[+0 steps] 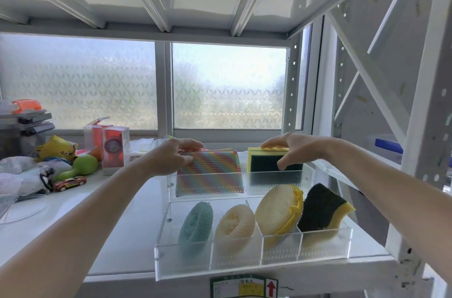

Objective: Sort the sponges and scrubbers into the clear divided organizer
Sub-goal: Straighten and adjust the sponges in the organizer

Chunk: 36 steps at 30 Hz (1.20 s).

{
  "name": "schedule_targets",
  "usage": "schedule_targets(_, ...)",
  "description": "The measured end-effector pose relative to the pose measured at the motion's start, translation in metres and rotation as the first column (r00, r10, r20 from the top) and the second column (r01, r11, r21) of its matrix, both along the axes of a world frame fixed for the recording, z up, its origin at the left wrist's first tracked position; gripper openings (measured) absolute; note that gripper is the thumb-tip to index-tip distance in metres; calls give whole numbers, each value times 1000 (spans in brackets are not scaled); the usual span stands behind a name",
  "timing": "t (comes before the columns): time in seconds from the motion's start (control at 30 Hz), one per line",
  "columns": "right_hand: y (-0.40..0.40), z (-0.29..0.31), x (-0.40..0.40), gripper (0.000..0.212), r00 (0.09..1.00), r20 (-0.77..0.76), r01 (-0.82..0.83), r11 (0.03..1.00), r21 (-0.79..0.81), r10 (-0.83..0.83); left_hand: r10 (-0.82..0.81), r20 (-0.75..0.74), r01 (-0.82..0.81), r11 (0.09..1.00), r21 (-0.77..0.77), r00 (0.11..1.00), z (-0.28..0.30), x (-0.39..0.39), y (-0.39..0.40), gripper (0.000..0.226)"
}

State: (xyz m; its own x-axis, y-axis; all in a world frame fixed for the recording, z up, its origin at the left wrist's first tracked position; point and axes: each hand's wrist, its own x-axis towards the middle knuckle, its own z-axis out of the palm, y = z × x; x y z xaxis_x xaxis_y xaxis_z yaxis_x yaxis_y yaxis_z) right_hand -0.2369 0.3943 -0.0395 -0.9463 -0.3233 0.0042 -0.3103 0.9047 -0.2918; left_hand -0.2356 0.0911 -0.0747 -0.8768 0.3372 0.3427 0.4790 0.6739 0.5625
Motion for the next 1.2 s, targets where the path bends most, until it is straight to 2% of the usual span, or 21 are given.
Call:
schedule_targets(0.3, 1, 0, 0, 69, 1000, 2, -7, 1000, 8, 7, 11, -13, -11, 1000, -5, 1000, 0, 2, -1, 38)
schedule_targets(0.73, 2, 0, -1, 68, 1000, 2, -17, 1000, 2, 17, 5, 4, -5, 1000, 19, 1000, -2, 0, -9, 40)
schedule_targets(0.87, 1, 0, 0, 75, 1000, 8, -8, 1000, -1, 8, 0, 10, 0, 1000, 22, 1000, -2, 2, -7, 39)
schedule_targets(1.2, 0, -2, 1, 68, 1000, -10, -4, 1000, 22, 4, 13, 9, -13, 1000, 23, 1000, -3, 3, -7, 39)
